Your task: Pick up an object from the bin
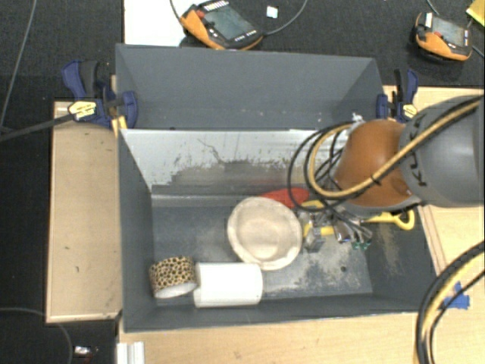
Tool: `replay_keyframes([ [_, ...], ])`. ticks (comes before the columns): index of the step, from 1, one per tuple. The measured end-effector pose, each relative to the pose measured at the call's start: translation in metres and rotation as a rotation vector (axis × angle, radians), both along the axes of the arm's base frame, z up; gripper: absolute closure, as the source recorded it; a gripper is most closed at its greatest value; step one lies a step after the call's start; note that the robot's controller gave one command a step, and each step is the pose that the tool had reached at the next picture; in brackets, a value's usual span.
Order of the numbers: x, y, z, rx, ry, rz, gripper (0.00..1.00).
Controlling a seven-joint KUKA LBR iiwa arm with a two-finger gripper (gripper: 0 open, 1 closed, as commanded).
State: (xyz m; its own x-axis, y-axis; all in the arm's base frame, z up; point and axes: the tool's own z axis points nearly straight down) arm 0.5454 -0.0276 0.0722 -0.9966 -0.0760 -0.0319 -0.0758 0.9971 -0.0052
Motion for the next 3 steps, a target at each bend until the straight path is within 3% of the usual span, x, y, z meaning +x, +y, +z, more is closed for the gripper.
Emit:
replay_keyframes([
  [1, -0.022, 0.002, -0.001, -0.013, 0.005, 0.36, 0.0],
  [2, -0.022, 0.002, -0.001, -0.013, 0.004, 0.359, 0.0],
  [3, -0.046, -0.016, -0.001, -0.011, 0.0, 0.326, 1.0],
])
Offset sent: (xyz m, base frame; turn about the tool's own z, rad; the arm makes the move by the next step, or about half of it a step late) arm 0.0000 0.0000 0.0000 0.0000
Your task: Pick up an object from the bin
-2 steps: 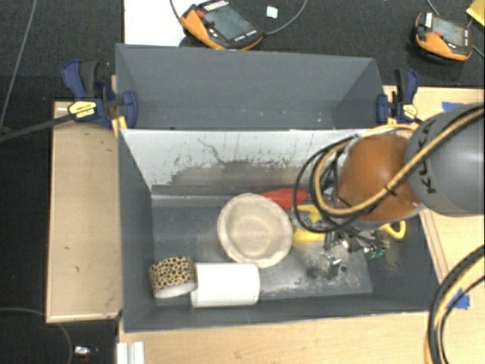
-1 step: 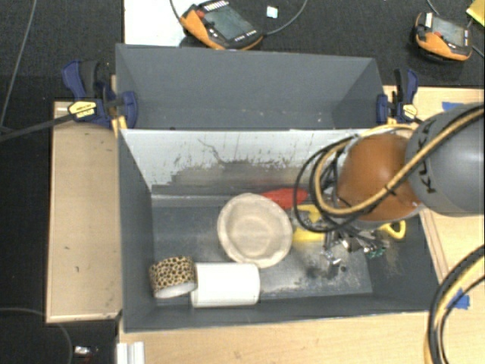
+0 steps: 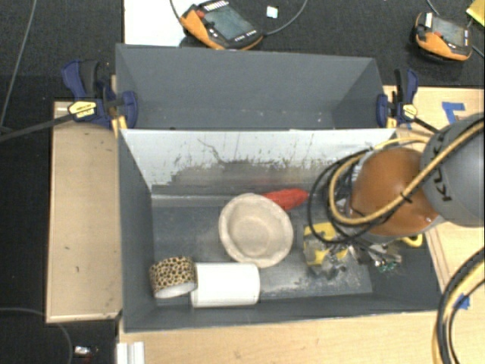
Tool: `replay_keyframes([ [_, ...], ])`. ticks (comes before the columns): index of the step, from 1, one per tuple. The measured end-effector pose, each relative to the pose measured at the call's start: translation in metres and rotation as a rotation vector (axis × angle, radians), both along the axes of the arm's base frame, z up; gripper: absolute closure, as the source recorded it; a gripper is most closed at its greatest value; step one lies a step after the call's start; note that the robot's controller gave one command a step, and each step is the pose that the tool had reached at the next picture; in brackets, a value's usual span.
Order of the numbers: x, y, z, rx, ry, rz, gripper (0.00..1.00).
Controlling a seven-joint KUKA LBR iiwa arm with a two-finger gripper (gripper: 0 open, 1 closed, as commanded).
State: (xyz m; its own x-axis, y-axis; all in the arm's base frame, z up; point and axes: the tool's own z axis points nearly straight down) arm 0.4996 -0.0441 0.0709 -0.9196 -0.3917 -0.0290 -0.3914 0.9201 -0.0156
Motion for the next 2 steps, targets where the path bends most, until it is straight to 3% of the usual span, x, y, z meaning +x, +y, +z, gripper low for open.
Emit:
replay_keyframes([
  [2, 0.0, 0.0, 0.0, 0.0, 0.0, 0.004, 1.0],
])
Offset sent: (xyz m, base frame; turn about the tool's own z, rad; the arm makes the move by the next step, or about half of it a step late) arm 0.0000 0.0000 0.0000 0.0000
